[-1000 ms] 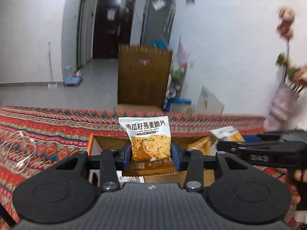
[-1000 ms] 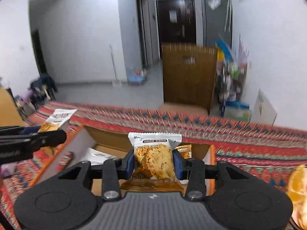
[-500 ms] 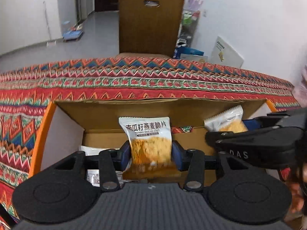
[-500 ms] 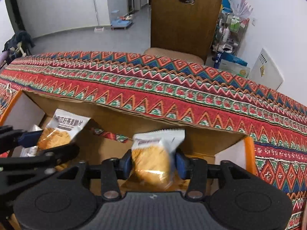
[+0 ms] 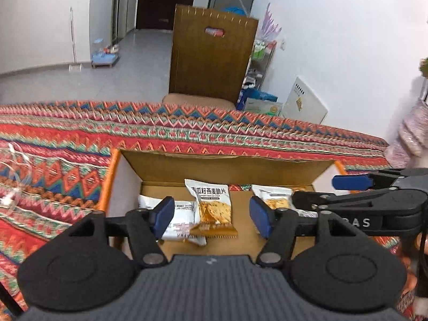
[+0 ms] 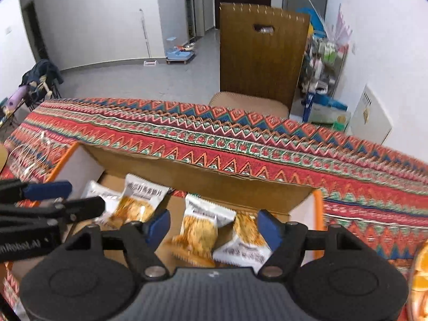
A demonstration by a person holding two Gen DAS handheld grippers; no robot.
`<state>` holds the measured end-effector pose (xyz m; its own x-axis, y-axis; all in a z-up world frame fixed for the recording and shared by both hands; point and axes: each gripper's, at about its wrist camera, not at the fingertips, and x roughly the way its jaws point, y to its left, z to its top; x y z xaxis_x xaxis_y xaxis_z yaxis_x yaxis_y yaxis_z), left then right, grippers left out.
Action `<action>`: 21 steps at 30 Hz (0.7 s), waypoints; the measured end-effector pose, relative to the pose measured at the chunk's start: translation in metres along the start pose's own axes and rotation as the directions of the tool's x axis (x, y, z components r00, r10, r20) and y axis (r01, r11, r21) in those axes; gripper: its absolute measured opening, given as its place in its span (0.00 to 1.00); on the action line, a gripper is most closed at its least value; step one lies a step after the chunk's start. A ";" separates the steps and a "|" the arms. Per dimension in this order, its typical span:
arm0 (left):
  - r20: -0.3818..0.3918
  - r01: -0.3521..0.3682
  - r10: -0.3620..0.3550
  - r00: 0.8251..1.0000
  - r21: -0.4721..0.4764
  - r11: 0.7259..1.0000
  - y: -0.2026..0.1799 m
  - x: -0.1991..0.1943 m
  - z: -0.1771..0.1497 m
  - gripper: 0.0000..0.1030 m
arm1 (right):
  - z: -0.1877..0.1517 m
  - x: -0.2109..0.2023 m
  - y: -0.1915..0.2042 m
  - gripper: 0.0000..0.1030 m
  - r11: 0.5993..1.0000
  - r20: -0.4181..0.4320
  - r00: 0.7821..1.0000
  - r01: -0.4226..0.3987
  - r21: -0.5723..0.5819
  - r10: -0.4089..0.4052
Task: Organize snacks
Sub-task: 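Lower the packets into the box and open both tools, then withdraw both tools from the box back toward the snack pile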
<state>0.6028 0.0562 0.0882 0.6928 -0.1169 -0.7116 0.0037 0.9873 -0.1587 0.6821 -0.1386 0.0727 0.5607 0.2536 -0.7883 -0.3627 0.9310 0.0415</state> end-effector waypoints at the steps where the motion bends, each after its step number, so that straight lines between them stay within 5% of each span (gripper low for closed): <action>1: 0.008 -0.002 0.002 1.000 0.008 1.000 -0.001 -0.010 -0.001 0.68 | -0.003 -0.013 0.001 0.72 1.000 0.012 1.000 0.006 -0.009 -0.006; 4: 0.057 -0.010 0.008 0.998 0.040 0.999 -0.008 -0.053 -0.008 0.80 | -0.015 -0.053 -0.001 0.79 1.000 0.051 0.999 0.006 -0.024 -0.005; 11: 0.156 -0.018 0.003 0.988 0.094 0.995 -0.029 -0.146 -0.042 0.88 | -0.060 -0.139 -0.001 0.84 0.998 0.126 0.992 0.022 -0.066 -0.013; 21: 0.347 -0.063 0.009 0.938 0.146 0.987 -0.045 -0.253 -0.160 0.98 | -0.175 -0.239 0.015 0.89 0.990 0.304 0.952 0.006 -0.139 0.037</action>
<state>0.3120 0.0239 0.1656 0.9000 -0.0639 -0.4312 0.0650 0.9978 -0.0121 0.4127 -0.2316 0.1542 0.7463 0.3560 -0.5623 -0.4598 0.8867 -0.0489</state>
